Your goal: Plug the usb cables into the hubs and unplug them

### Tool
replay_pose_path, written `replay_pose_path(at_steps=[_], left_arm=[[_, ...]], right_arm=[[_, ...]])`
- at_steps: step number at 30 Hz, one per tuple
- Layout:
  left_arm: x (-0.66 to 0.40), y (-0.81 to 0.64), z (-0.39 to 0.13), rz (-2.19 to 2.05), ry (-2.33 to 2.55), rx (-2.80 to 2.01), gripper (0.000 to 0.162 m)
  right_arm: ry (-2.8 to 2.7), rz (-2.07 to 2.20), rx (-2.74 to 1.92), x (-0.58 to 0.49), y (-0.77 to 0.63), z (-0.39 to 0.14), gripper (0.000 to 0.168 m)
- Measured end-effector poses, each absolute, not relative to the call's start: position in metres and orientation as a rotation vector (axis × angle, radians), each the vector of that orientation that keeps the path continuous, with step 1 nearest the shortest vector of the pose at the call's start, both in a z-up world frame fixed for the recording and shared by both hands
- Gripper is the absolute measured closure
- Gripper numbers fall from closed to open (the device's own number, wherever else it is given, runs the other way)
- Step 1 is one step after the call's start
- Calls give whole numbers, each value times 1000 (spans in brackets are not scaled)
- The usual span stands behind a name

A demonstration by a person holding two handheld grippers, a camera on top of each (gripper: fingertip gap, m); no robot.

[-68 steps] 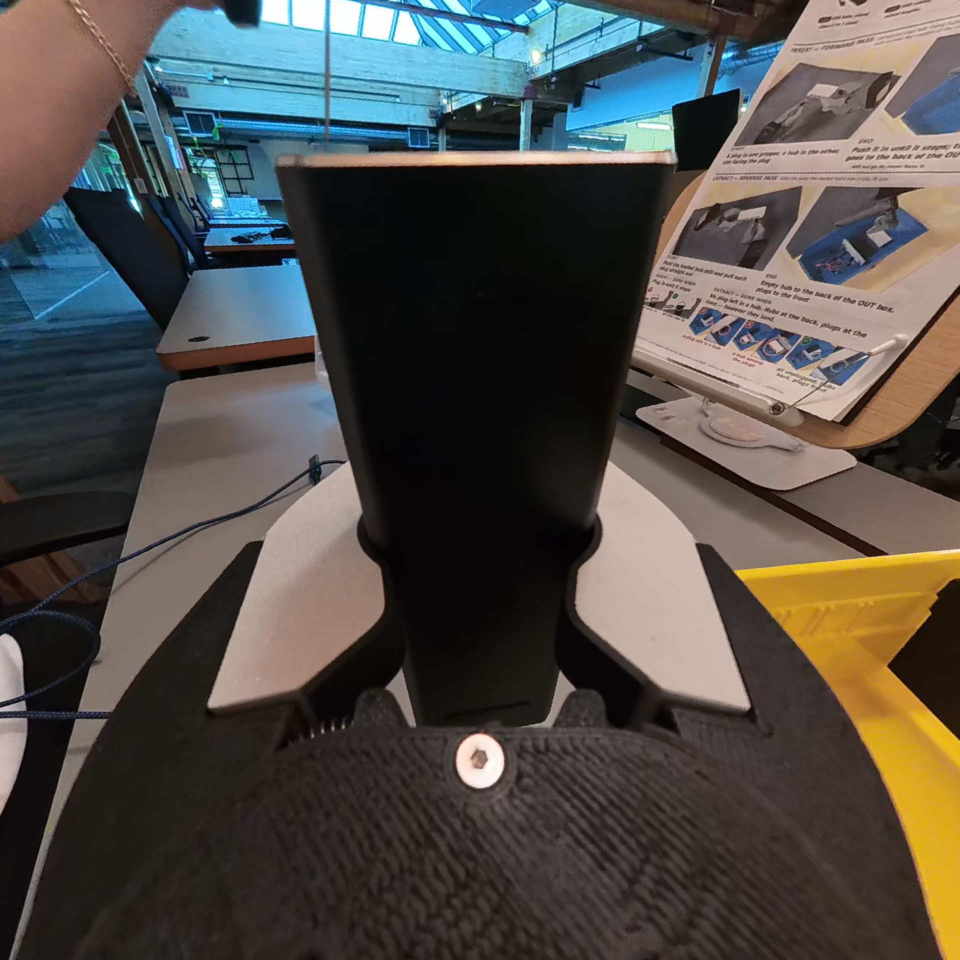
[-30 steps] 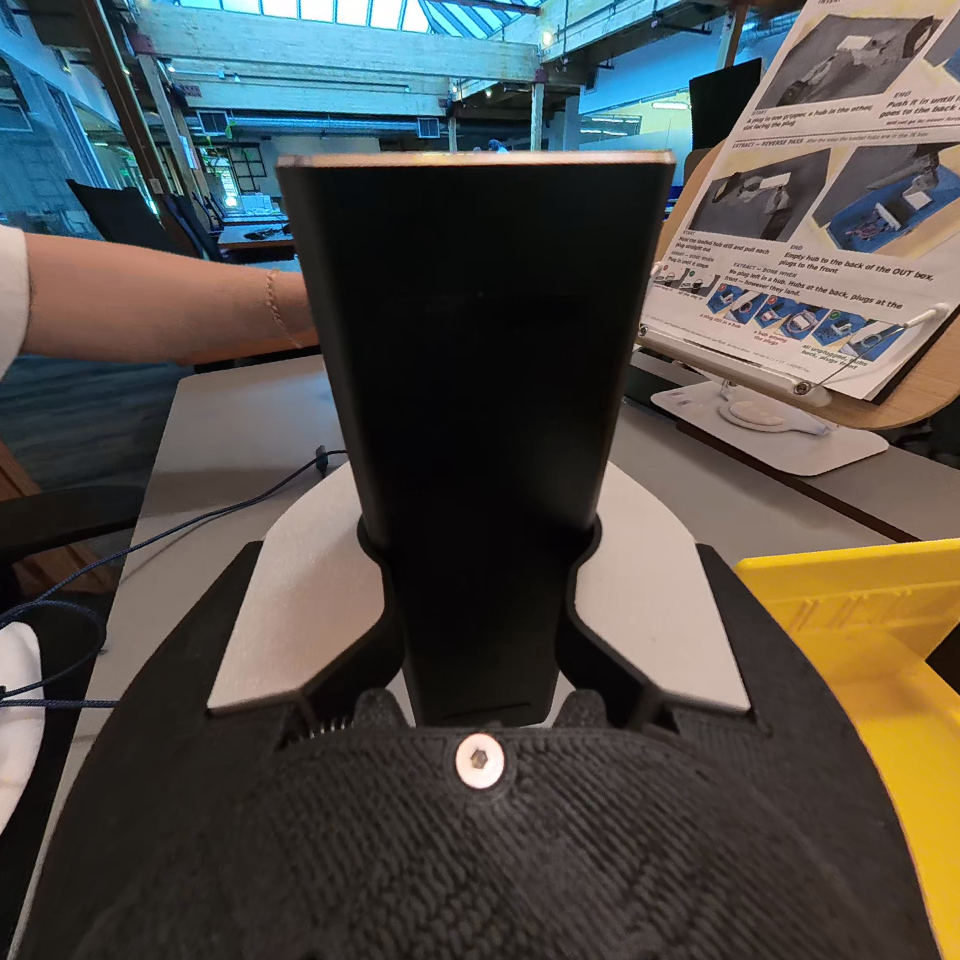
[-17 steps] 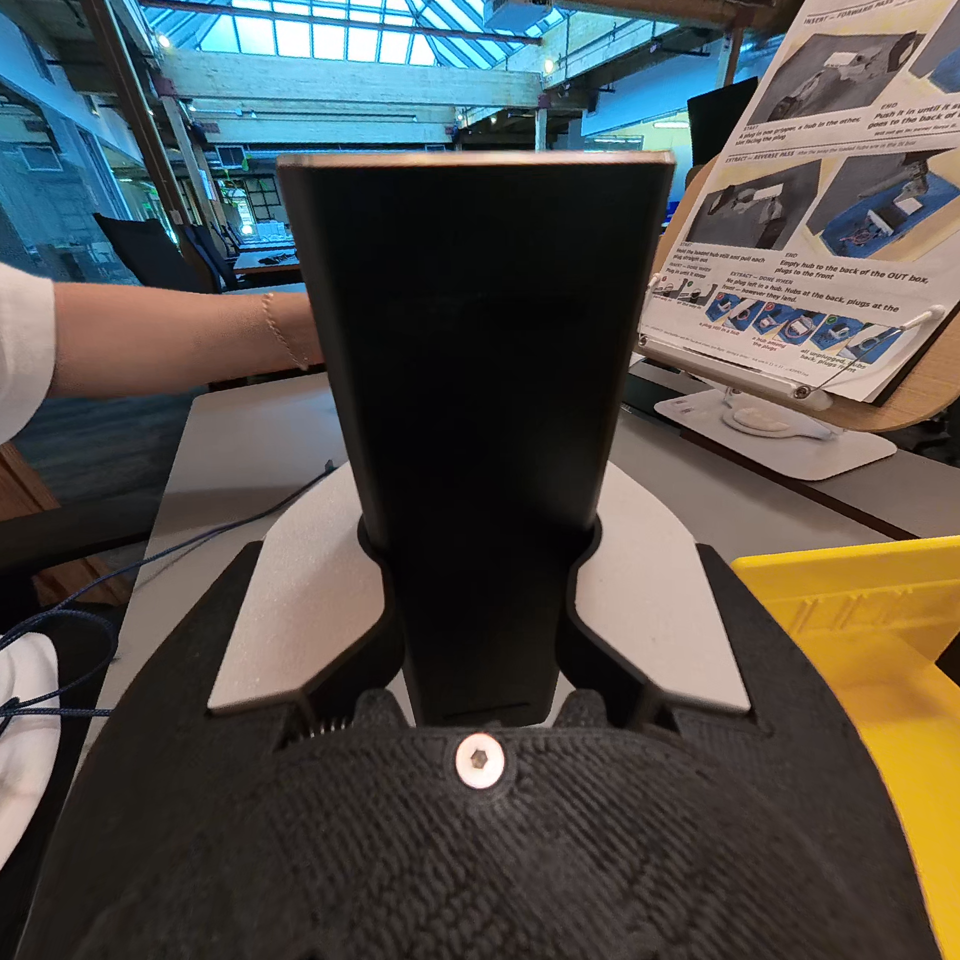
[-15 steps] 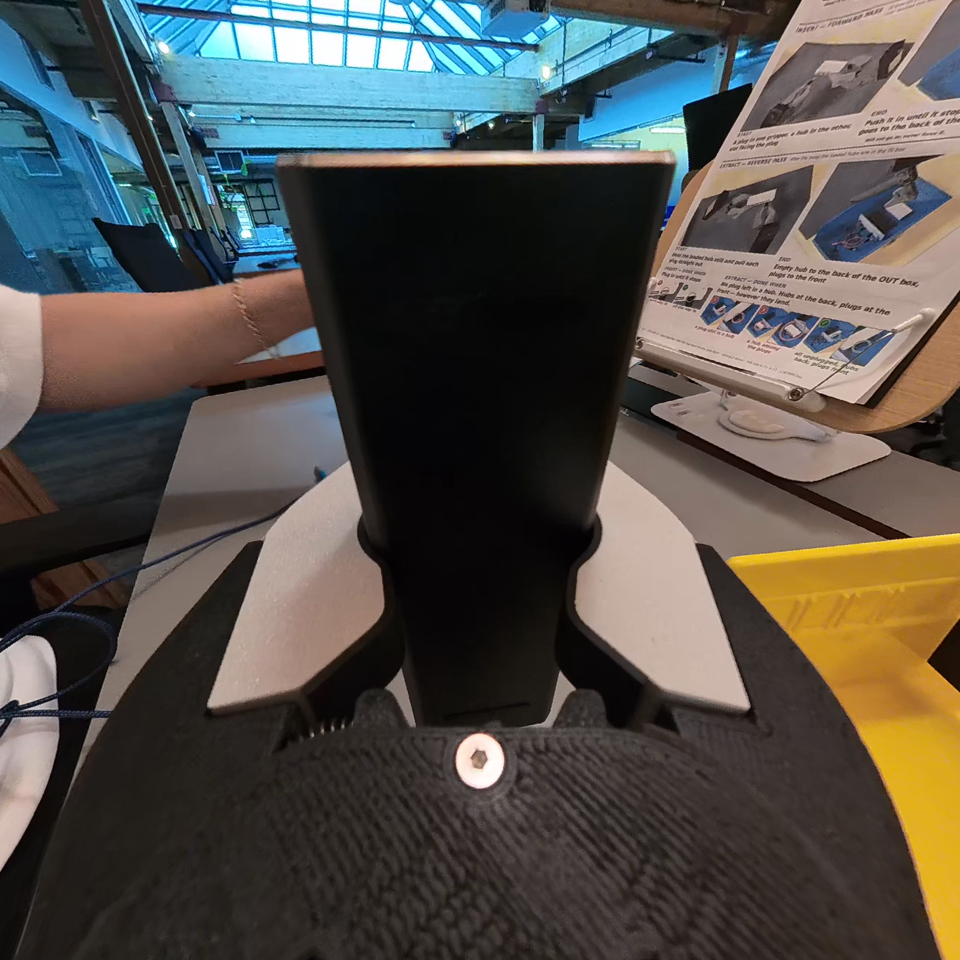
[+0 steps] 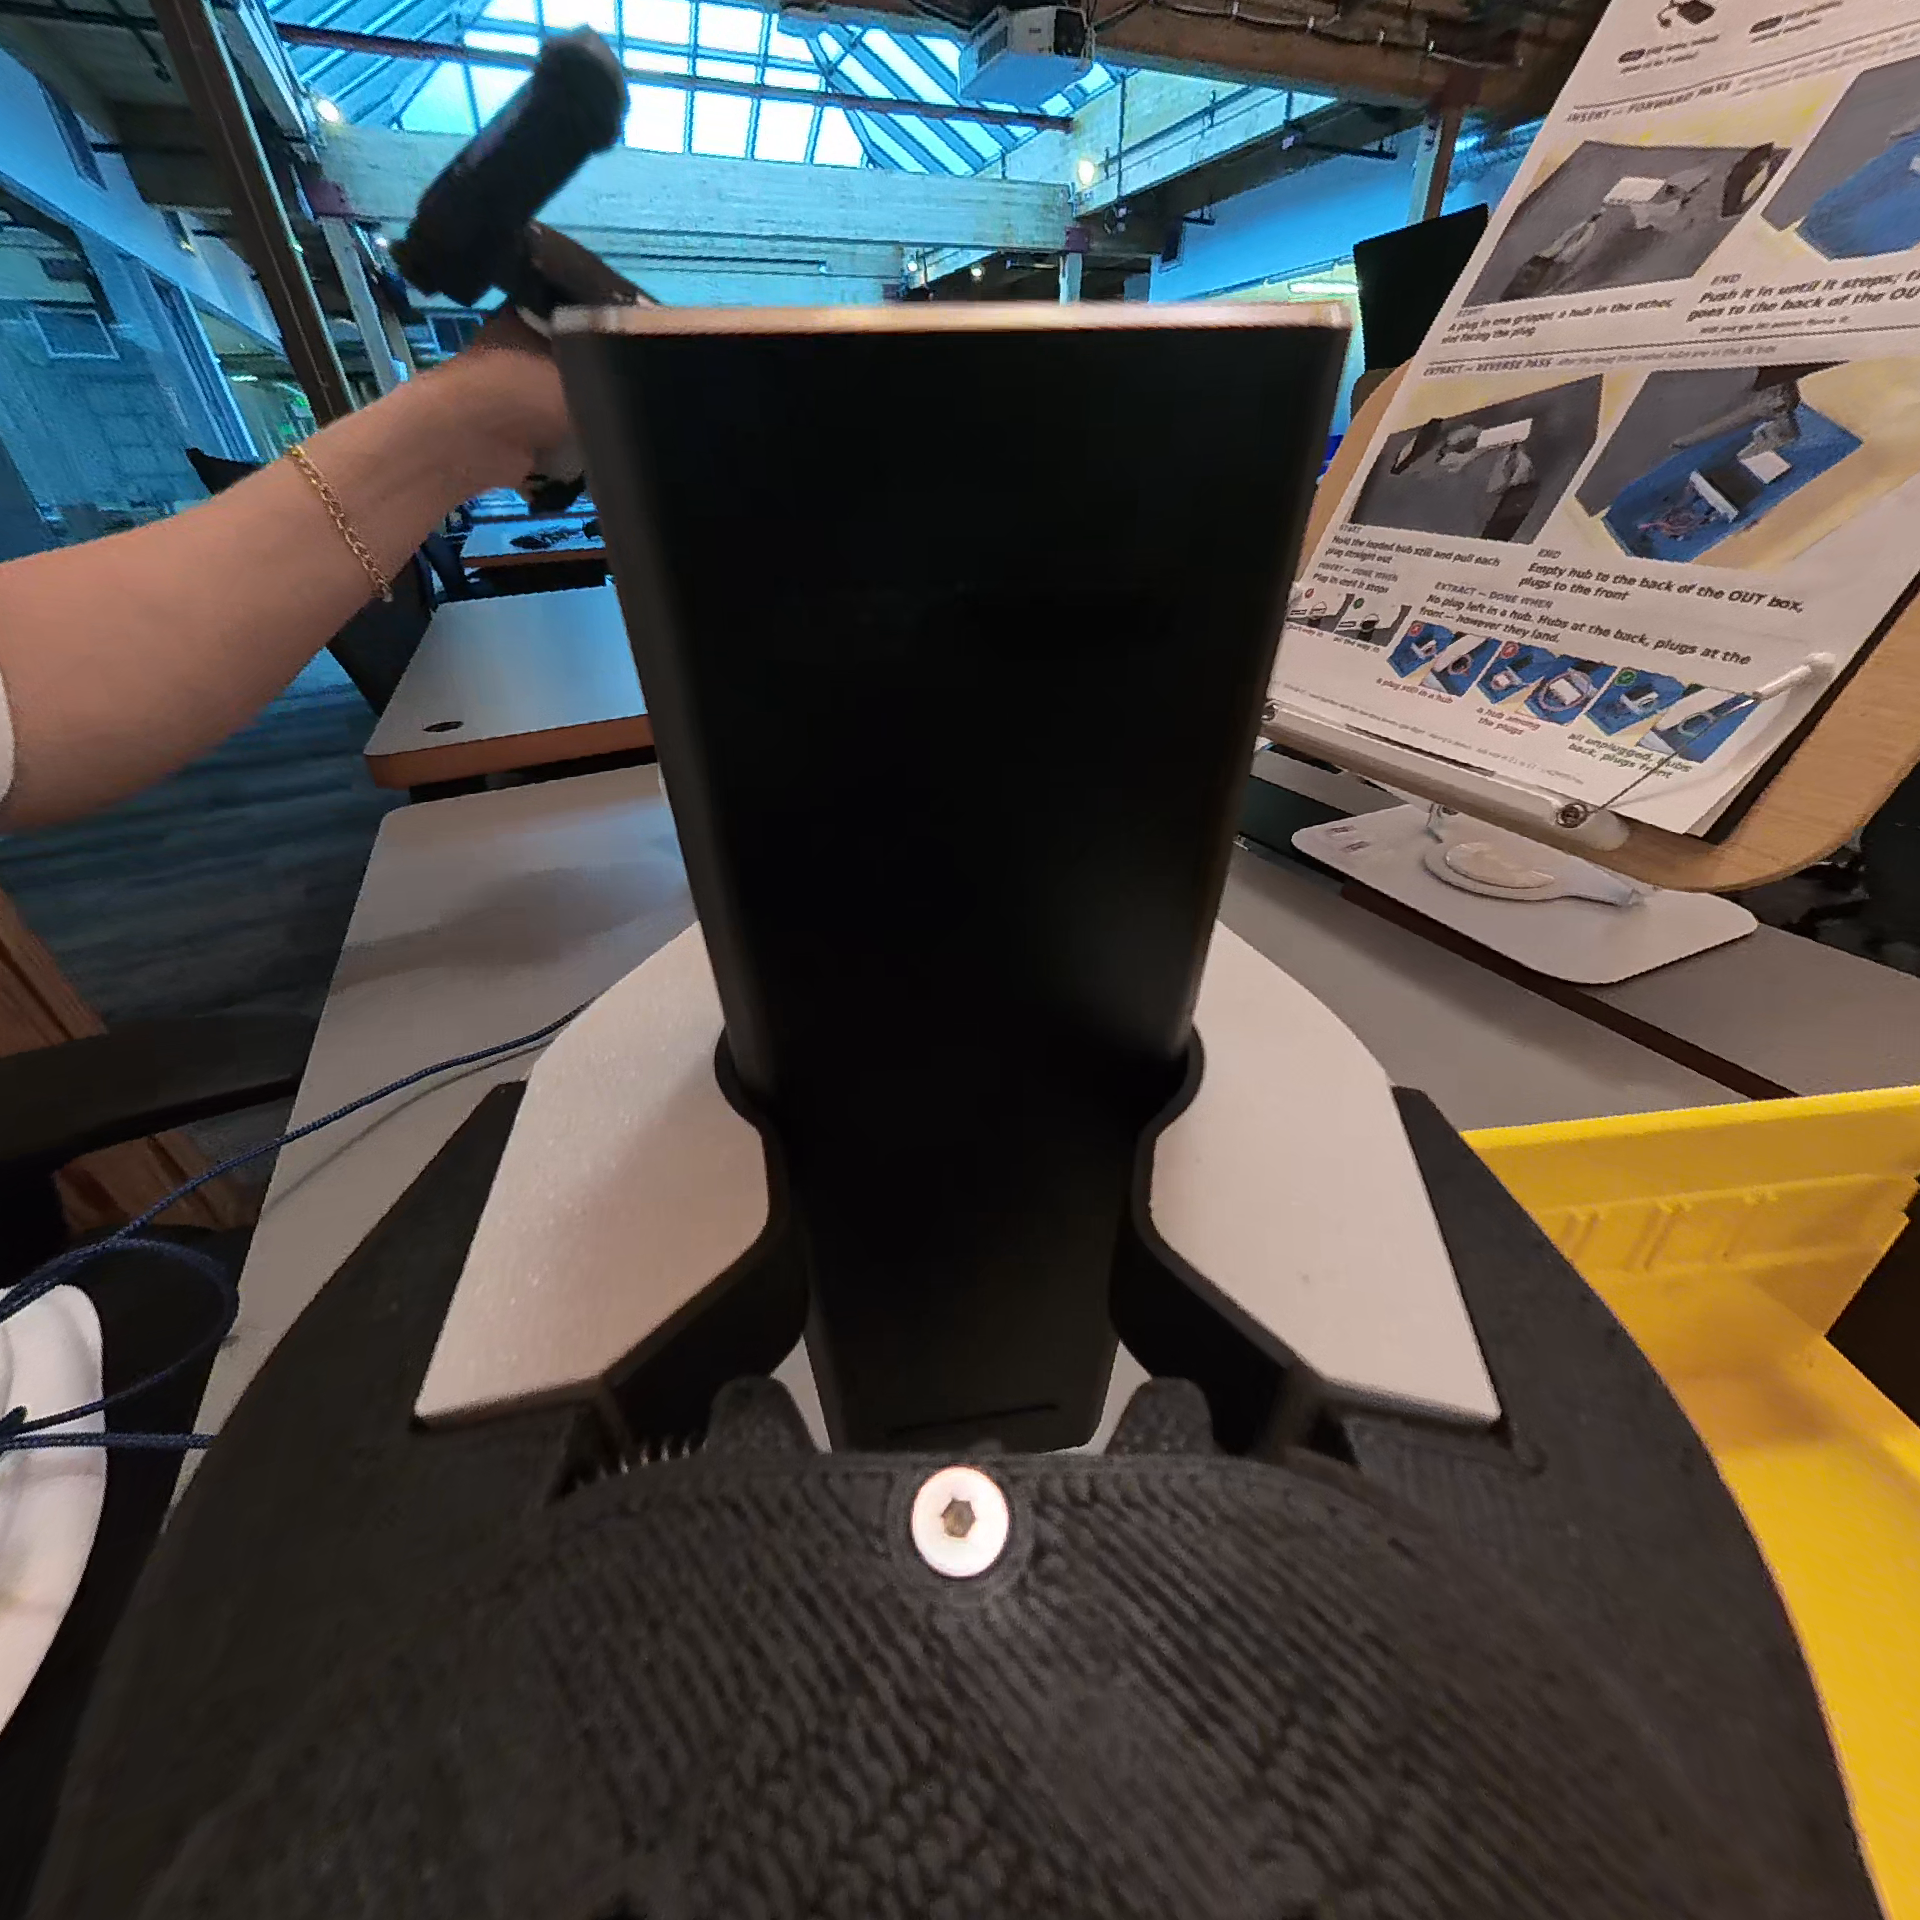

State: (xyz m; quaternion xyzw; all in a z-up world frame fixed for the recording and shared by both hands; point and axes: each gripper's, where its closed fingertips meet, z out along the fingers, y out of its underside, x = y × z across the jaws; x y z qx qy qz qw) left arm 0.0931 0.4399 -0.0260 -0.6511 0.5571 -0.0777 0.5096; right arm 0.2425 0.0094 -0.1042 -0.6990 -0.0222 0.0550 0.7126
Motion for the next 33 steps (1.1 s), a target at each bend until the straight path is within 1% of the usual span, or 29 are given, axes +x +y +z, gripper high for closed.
replay_pose_path(at_steps=[3, 6, 10, 11, 13, 14, 16, 19, 21, 23, 26, 28, 31, 33], left_arm=[[81, 457, -64, -115, 1406, -1671, 159], [82, 457, -105, -136, 1500, -1741, 159], [93, 450, -141, -195, 1572, -1762, 159], [97, 447, -149, -218, 1606, -1760, 157], [103, 442, -158, -236, 1637, -1751, 123], [103, 443, -158, -220, 1615, -1759, 114], [100, 441, -150, -218, 1539, -1779, 105], [92, 411, -137, -366, 1460, -1806, 107], [84, 367, -144, -540, 1520, -1836, 123], [68, 319, -171, -684, 1640, -1919, 133], [38, 260, -219, -809, 1827, -2041, 133], [24, 233, -239, -871, 1883, -2100, 133], [24, 211, -254, -997, 1781, -2208, 132], [29, 215, -267, -972, 1665, -2325, 127]], right_arm=[[-55, 117, -1557, 241, 10, -105, 95], [-63, 111, -1561, 239, 11, -104, 95], [-69, 96, -1575, 239, 11, -105, 95], [-68, 95, -1576, 239, 11, -105, 95], [-66, 95, -1574, 239, 11, -105, 95], [-64, 96, -1574, 240, 10, -105, 95], [-59, 95, -1576, 241, 10, -107, 95], [-52, 99, -1578, 243, 10, -109, 95], [-48, 107, -1577, 244, 11, -111, 95], [-45, 118, -1578, 244, 13, -113, 95], [-44, 137, -1585, 243, 16, -118, 95], [-50, 143, -1593, 241, 19, -120, 95], [-62, 145, -1598, 237, 21, -120, 95], [-70, 147, -1594, 234, 22, -118, 95]])
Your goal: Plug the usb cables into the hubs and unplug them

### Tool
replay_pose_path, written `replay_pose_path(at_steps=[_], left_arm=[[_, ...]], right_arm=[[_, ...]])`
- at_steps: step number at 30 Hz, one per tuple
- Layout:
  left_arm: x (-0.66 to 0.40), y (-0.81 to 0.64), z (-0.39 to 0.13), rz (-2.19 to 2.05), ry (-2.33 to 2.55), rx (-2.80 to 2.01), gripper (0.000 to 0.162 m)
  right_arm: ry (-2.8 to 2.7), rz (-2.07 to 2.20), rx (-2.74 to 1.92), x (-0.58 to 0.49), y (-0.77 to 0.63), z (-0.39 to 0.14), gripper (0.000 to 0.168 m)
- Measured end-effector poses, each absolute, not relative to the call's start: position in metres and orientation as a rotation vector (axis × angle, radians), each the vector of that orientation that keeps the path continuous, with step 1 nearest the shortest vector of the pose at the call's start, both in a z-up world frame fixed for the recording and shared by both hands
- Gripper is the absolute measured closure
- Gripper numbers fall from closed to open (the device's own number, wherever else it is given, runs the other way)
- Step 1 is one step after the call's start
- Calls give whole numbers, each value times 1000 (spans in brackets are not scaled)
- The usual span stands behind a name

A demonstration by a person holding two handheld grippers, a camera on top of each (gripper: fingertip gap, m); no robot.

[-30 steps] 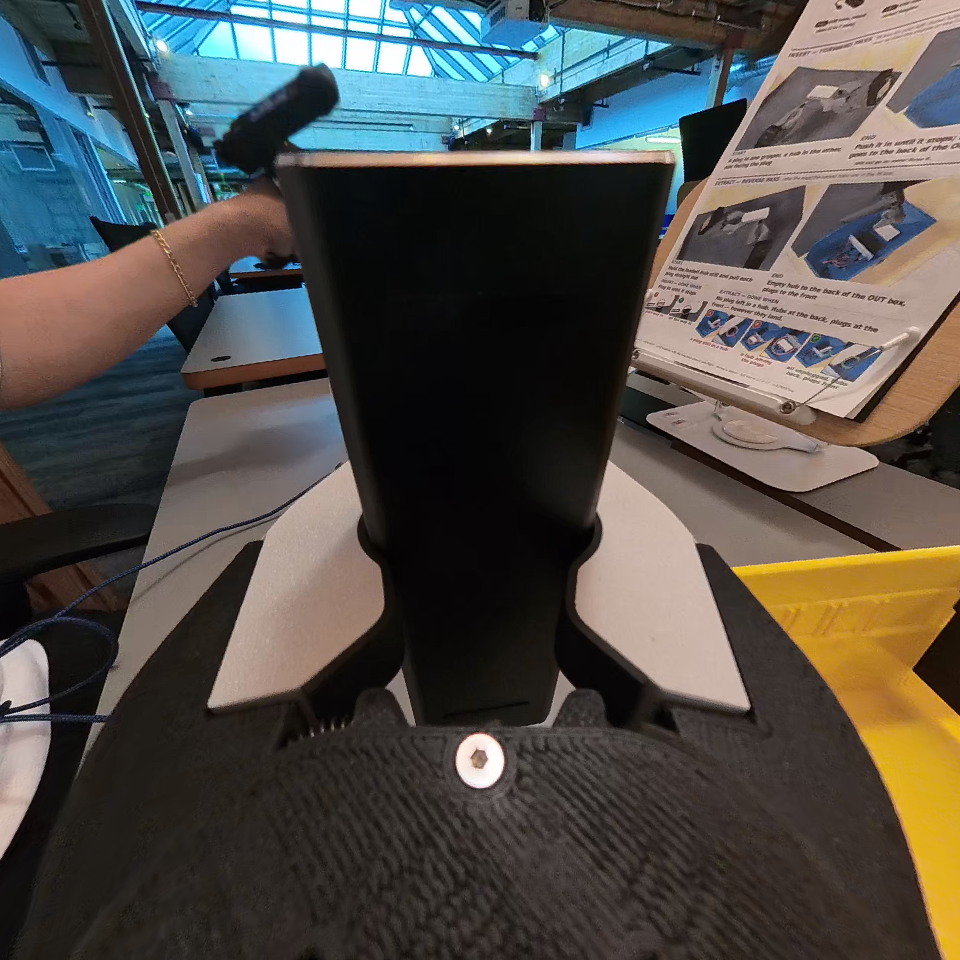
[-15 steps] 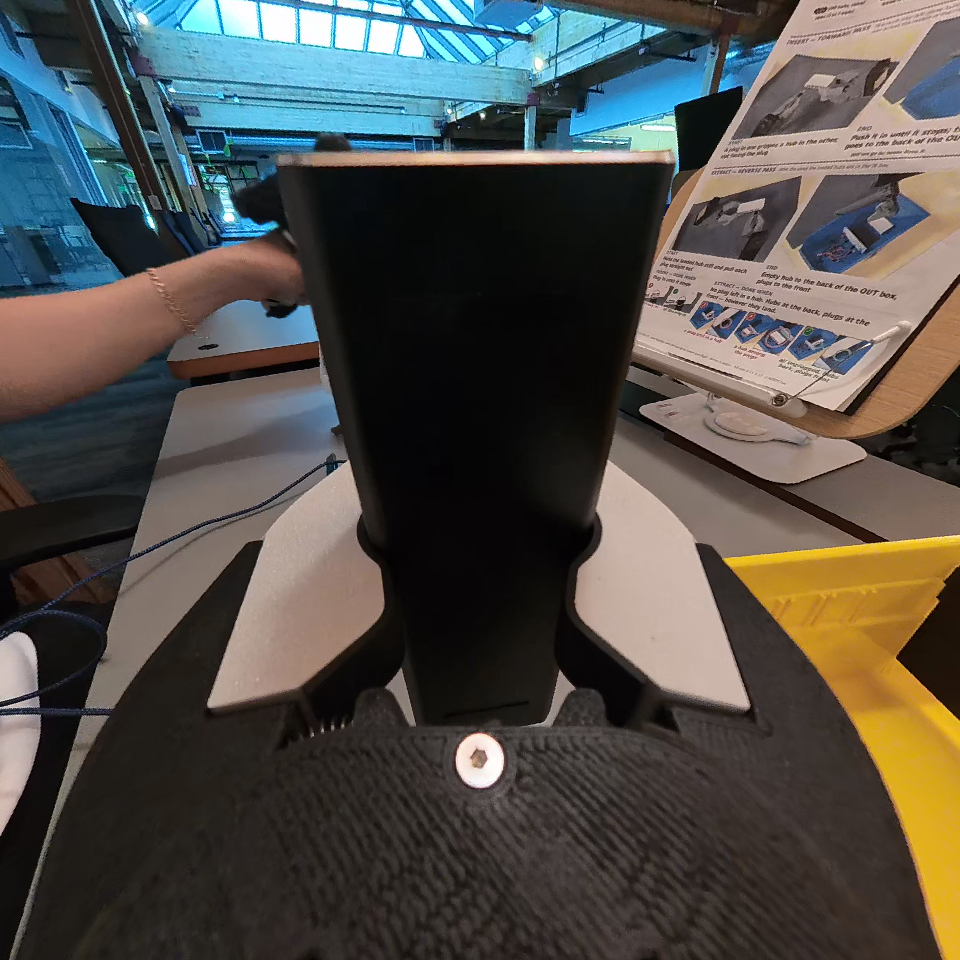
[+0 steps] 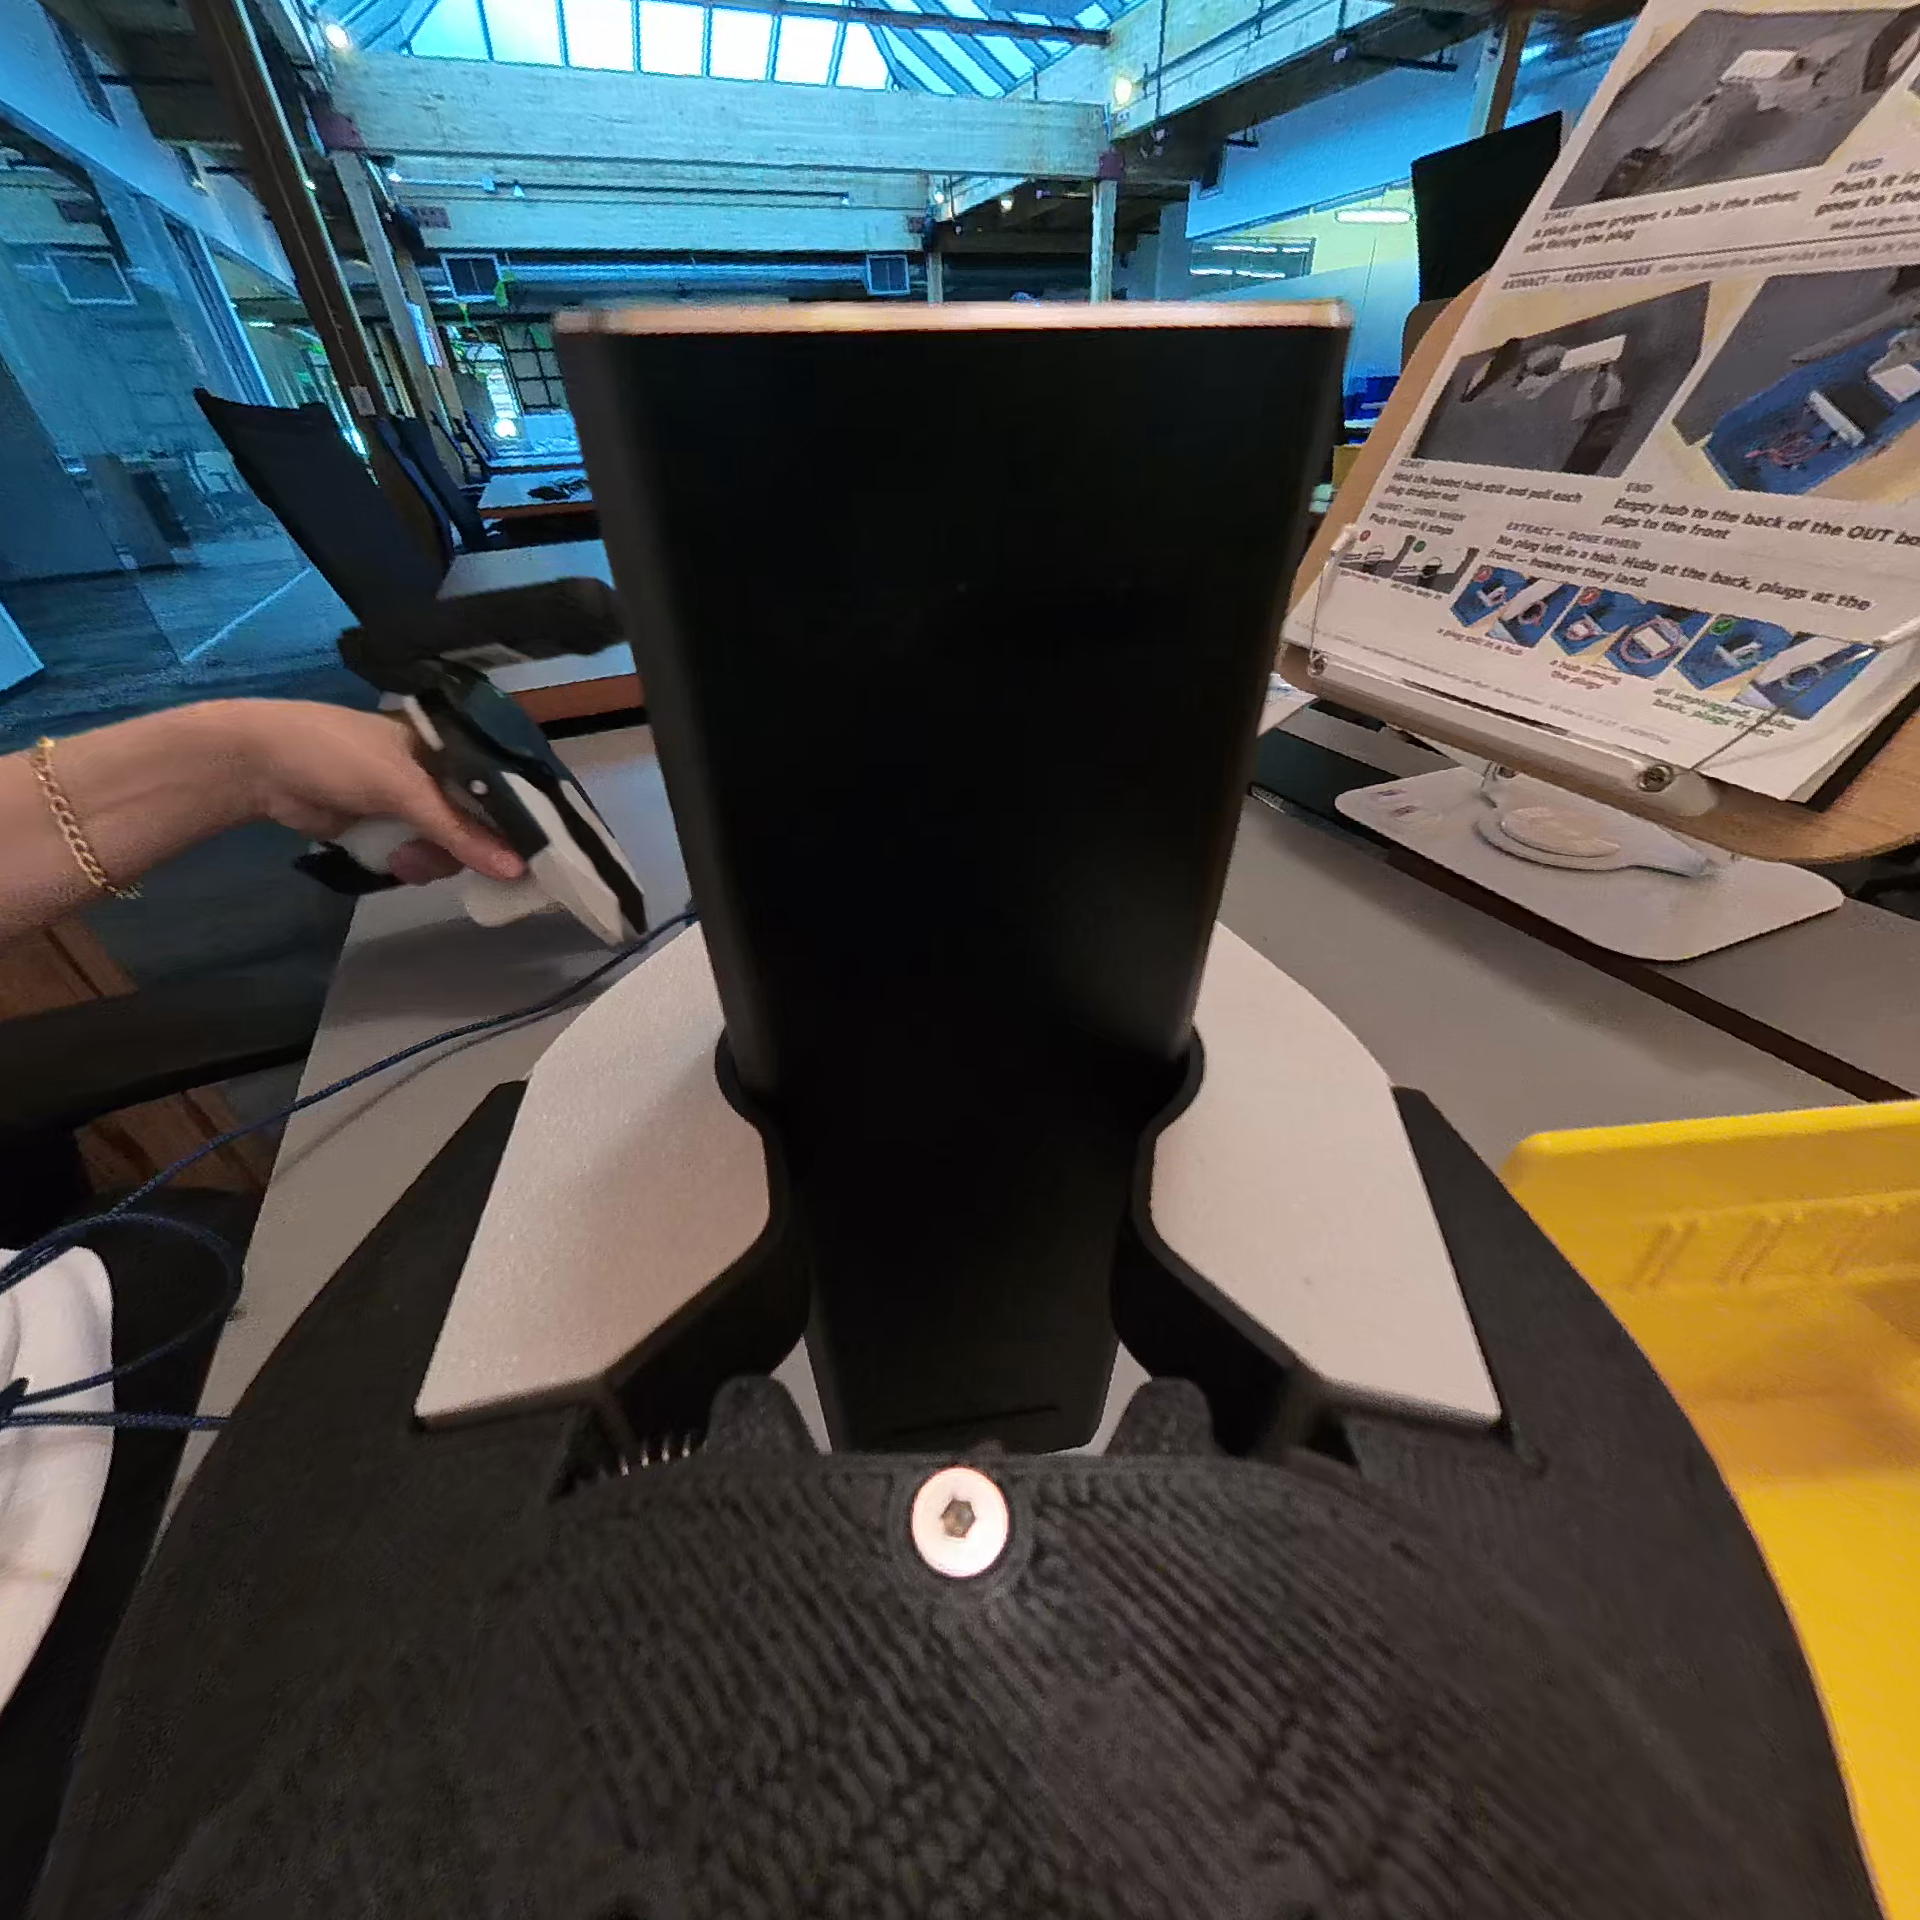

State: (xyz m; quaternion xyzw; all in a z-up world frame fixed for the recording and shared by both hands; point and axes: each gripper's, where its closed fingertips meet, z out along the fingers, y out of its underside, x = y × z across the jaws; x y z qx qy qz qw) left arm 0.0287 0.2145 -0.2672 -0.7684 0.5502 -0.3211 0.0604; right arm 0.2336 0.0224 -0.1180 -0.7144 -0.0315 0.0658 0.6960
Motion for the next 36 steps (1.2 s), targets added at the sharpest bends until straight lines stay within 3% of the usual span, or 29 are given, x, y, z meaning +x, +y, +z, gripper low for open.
replay_pose_path(at_steps=[8, 11, 13, 17, 21, 28, 32, 36], left_arm=[[104, 228, -279, -916, 1578, -2293, 141], [133, 229, -282, -744, 1748, -2097, 160], [150, 231, -271, -615, 1861, -1875, 160], [189, 237, -205, -466, 1902, -1404, 160], [219, 224, -125, -603, 1853, -1038, 160], [225, 182, -46, -830, 1701, -791, 160], [212, 151, -95, -841, 2042, -877, 158], [188, 138, -148, -843, 2261, -907, 119]], right_arm=[[-131, 245, -1453, 217, 20, -101, 95], [-183, 369, -1320, 206, 10, -88, 95], [-197, 401, -1279, 204, 5, -83, 95], [-216, 406, -1254, 206, -2, -81, 95], [-196, 381, -1239, 212, -6, -78, 95], [-154, 279, -1262, 228, -13, -75, 95], [-134, 253, -1276, 235, -17, -77, 95], [-130, 258, -1274, 236, -17, -77, 95]])
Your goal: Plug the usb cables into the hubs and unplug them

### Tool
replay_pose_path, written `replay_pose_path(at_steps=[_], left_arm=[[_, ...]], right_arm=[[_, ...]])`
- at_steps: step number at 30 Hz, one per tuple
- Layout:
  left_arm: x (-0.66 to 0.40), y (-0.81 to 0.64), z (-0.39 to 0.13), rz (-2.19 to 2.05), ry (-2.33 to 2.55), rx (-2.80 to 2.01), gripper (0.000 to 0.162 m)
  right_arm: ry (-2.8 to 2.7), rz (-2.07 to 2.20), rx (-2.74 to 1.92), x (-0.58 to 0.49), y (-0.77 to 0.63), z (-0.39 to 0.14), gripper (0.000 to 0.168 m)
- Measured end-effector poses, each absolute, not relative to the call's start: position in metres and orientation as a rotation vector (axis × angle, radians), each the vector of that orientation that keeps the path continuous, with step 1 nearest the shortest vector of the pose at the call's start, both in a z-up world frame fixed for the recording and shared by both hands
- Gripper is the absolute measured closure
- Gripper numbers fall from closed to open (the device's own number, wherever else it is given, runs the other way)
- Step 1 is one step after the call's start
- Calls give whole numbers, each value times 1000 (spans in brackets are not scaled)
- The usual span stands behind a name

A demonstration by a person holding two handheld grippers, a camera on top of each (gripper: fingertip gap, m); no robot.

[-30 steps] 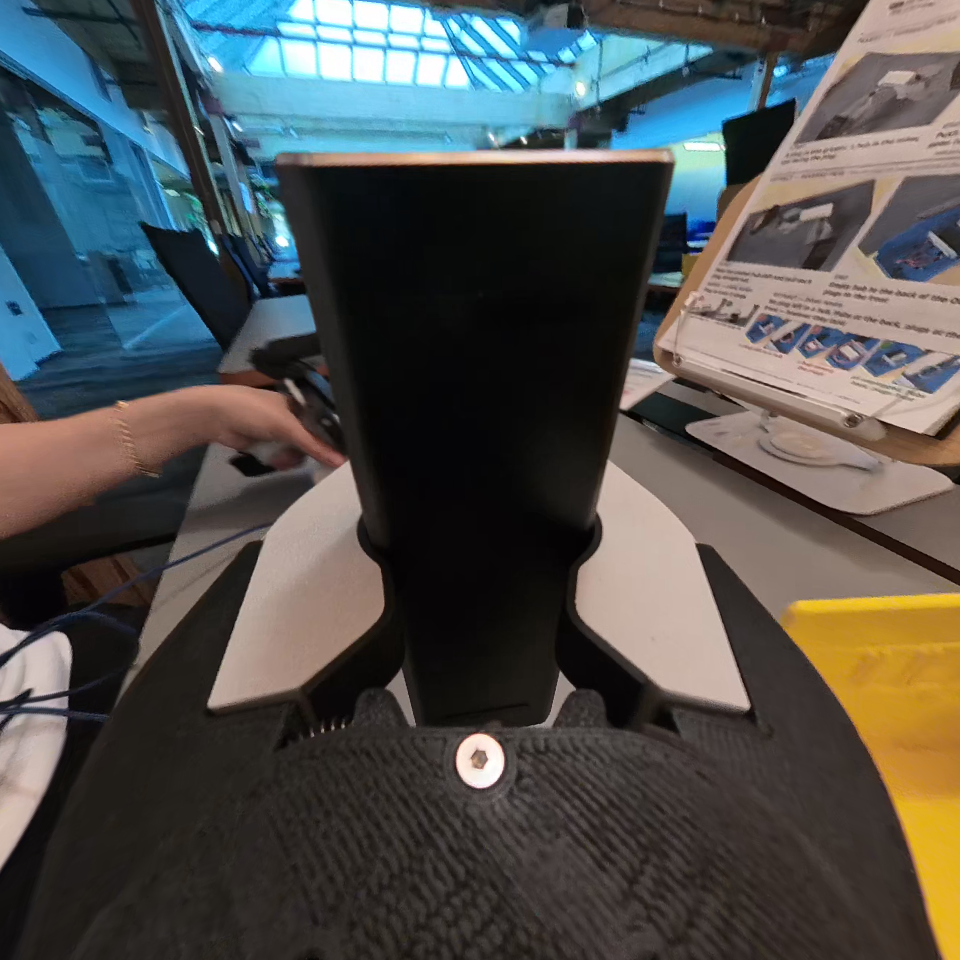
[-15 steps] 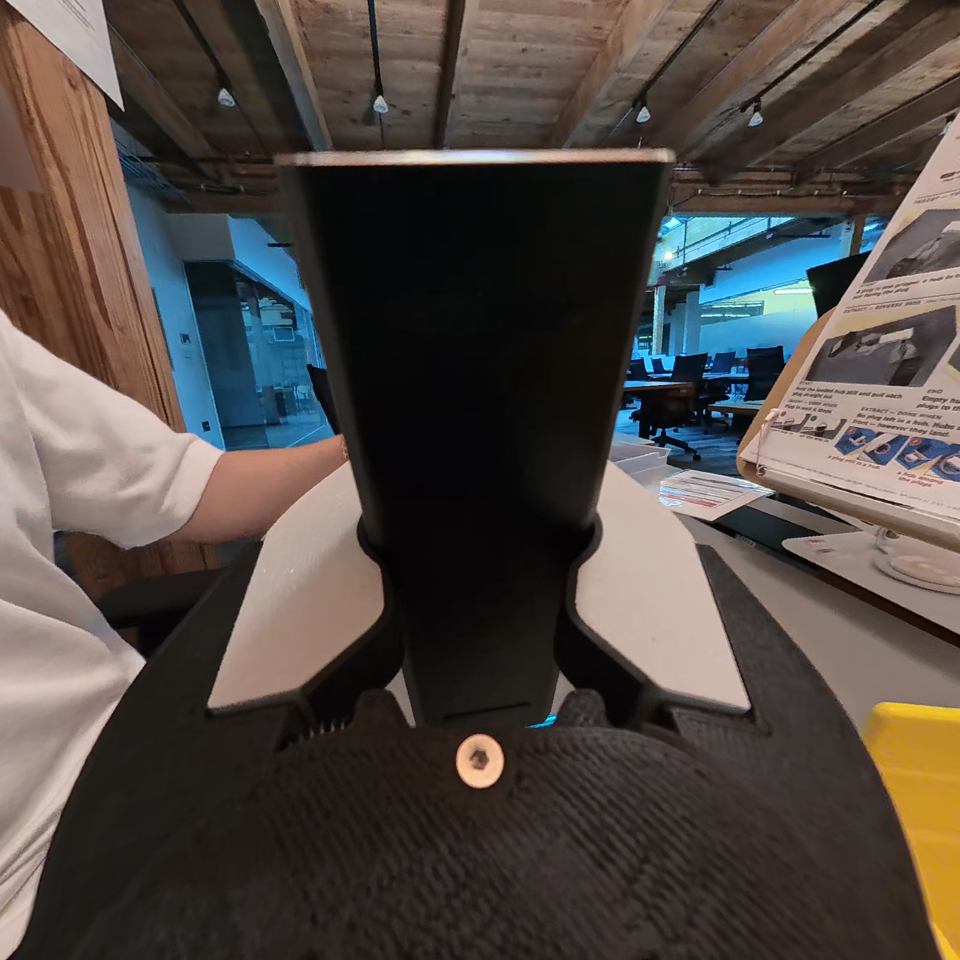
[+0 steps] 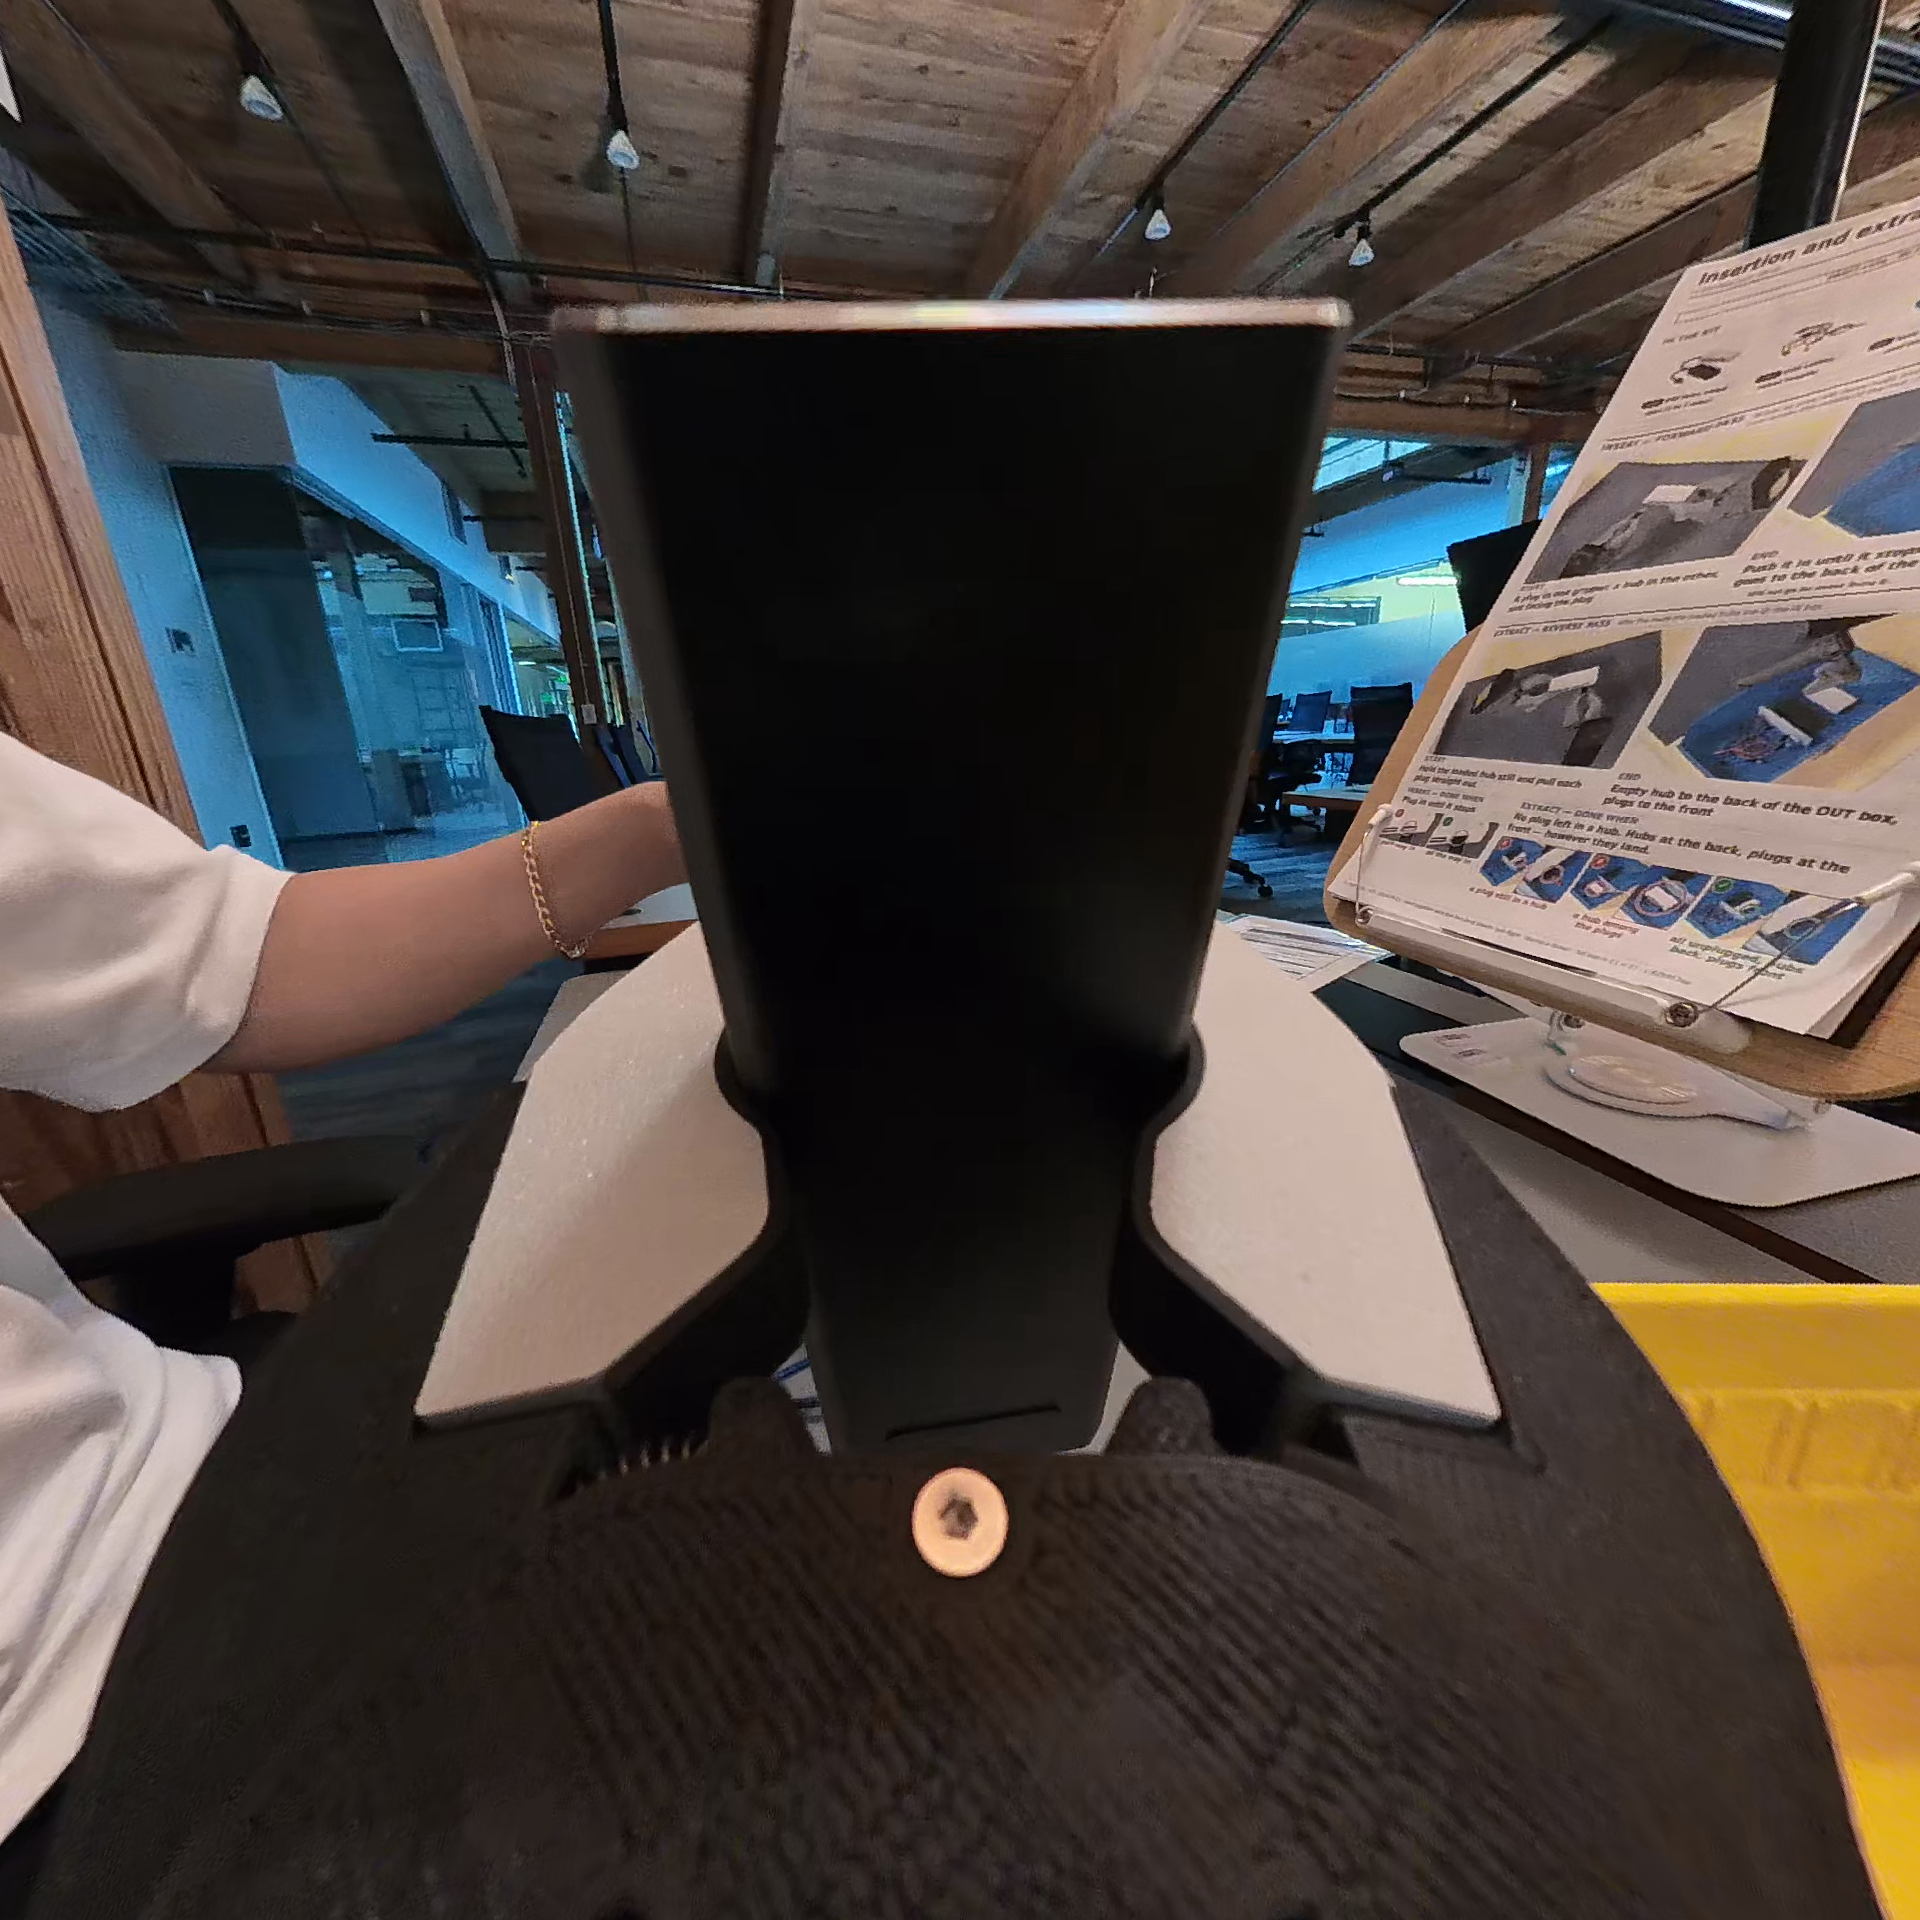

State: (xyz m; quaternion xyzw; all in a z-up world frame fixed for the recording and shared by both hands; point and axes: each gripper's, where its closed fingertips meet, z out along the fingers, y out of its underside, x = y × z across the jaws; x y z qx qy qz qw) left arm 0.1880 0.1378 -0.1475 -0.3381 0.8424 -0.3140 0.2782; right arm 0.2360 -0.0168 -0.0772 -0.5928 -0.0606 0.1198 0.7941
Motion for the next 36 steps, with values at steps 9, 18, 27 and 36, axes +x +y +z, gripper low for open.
replay_pose_path(at_steps=[9, 18, 27, 36], left_arm=[[173, 219, -197, -1078, 1677, -1901, 133], [232, 207, -255, -782, 1951, -1908, 118], [262, 166, -274, -982, 2212, -1648, 145], [251, 126, -163, -1128, 2019, -718, 146]], right_arm=[[-134, 250, -1310, 236, -12, -84, 95], [-152, 242, -1350, 231, -5, -90, 95], [-145, 227, -1377, 236, -7, -96, 95], [-139, 281, -1358, 236, -1, -103, 94]])
